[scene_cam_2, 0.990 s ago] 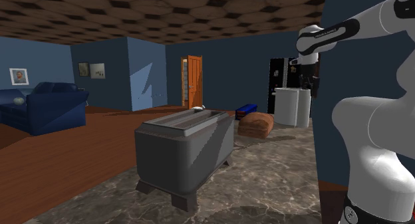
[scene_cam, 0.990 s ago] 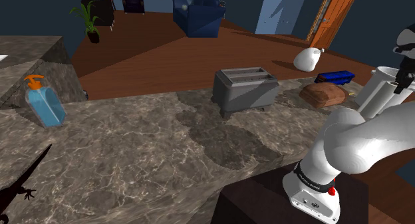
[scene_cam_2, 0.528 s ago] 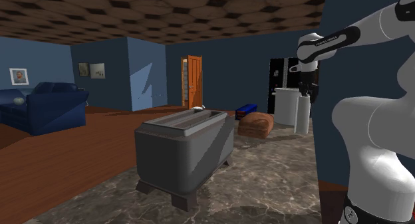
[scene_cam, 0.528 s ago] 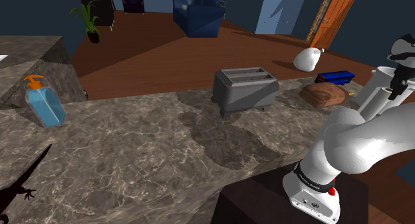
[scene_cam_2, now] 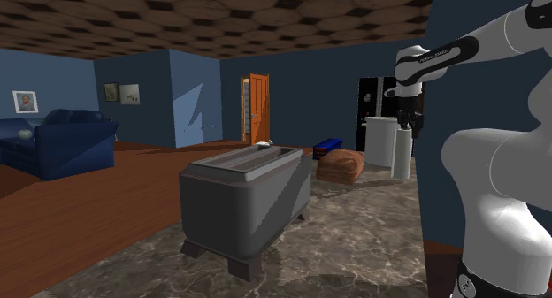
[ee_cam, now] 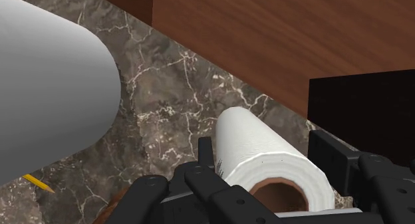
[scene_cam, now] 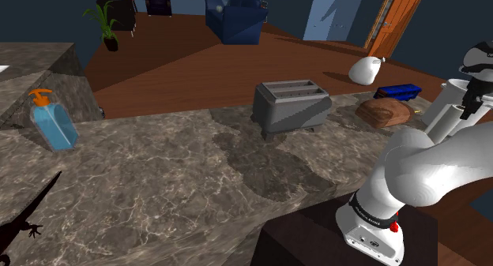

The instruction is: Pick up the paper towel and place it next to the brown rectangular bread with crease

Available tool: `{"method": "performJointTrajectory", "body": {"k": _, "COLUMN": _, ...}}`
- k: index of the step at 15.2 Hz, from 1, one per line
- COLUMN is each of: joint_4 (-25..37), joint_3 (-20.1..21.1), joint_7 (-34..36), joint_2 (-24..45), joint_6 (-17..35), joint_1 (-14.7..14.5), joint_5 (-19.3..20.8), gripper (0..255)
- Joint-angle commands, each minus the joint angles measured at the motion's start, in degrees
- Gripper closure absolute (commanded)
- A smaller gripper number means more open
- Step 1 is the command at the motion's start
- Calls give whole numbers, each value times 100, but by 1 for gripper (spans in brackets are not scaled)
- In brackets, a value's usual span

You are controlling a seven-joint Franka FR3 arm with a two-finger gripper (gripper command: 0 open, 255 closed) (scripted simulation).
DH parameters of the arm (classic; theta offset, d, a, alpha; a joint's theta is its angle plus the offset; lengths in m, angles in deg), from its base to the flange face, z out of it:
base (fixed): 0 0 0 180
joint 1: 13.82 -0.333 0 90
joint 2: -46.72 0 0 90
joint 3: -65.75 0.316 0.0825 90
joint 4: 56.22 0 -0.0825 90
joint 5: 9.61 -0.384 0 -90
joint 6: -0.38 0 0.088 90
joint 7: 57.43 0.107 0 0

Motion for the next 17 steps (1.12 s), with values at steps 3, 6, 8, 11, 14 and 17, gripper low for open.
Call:
{"method": "performJointTrajectory", "body": {"k": 3, "joint_4": 0, "joint_3": 0, "joint_7": 0, "joint_2": 0, "joint_6": 0, "joint_1": 0, "joint_5": 0, "gripper": 0}}
{"method": "performJointTrajectory", "body": {"k": 6, "joint_4": 0, "joint_3": 0, "joint_7": 0, "joint_2": 0, "joint_6": 0, "joint_1": 0, "joint_5": 0, "gripper": 0}}
{"method": "performJointTrajectory", "body": {"k": 8, "joint_4": 175, "joint_3": 229, "joint_7": -87, "joint_2": 121, "joint_6": -250, "joint_1": 74, "joint_5": -175, "gripper": 0}}
{"method": "performJointTrajectory", "body": {"k": 11, "joint_4": 362, "joint_3": 413, "joint_7": -165, "joint_2": 225, "joint_6": -484, "joint_1": 117, "joint_5": -320, "gripper": 0}}
{"method": "performJointTrajectory", "body": {"k": 14, "joint_4": 362, "joint_3": 413, "joint_7": -165, "joint_2": 225, "joint_6": -484, "joint_1": 117, "joint_5": -320, "gripper": 0}}
{"method": "performJointTrajectory", "body": {"k": 17, "joint_4": 362, "joint_3": 413, "joint_7": -165, "joint_2": 225, "joint_6": -484, "joint_1": 117, "joint_5": -320, "gripper": 0}}
